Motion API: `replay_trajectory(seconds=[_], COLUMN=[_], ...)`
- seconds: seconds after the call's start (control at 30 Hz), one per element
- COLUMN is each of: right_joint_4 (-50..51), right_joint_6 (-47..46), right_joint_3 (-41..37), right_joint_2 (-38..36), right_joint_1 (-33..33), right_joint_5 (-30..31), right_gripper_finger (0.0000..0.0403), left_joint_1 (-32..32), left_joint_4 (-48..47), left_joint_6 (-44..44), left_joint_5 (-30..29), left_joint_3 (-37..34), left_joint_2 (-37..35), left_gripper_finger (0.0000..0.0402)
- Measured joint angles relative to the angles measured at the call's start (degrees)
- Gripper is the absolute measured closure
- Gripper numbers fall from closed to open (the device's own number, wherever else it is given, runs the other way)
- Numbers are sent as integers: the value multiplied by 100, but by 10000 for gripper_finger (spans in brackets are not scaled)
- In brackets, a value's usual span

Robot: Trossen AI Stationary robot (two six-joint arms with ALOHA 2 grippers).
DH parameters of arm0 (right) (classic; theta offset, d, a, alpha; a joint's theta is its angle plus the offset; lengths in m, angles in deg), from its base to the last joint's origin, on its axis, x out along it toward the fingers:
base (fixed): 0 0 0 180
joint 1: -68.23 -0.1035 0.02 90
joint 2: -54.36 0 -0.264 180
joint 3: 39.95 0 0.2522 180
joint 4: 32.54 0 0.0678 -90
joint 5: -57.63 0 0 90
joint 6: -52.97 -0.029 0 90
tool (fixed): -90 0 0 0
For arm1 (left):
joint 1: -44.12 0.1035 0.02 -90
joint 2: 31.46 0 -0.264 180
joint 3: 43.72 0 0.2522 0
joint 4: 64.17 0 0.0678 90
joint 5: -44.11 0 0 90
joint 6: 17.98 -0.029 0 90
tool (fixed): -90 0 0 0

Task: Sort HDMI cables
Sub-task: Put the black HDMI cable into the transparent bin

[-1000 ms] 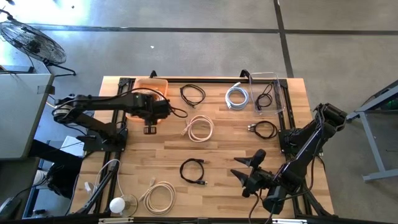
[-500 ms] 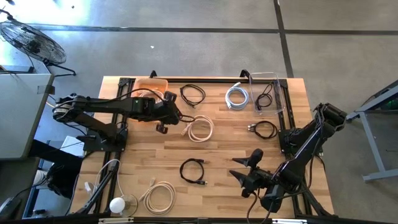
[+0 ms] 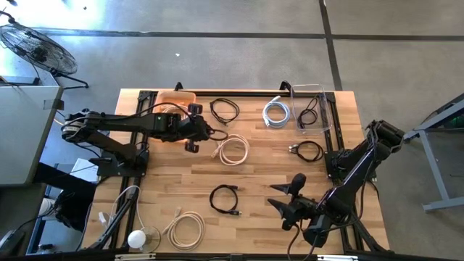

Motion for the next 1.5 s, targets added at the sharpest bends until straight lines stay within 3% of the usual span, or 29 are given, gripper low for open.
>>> replay_trajectory(seconds=[0.33, 0.67, 0.9, 1.2, 1.5], right_joint_4=[-2, -1, 241, 1047, 1304], right_joint_6=[0, 7, -213, -1037, -1469], right_joint_3=[0, 0, 0, 0, 0], right_joint_2=[0, 0, 0, 0, 0], right_joint_1=[0, 9, 39, 39, 46], right_joint_5=[-2, -7, -86, -208, -256], right_gripper_finger=[157, 157, 157, 157, 157], left_joint_1=[213, 1247, 1849, 2173, 2175], left_joint_4=[203, 1360, 2086, 2134, 1046], left_joint_6=[-629, -1388, -1456, -1398, -1567], left_joint_5=[75, 2328, 2919, 2934, 2700], left_joint_3=[0, 0, -8, 397, 1283], left_joint_2=[0, 590, 1526, 2408, 3165], left_gripper_finger=[270, 270, 270, 270, 270])
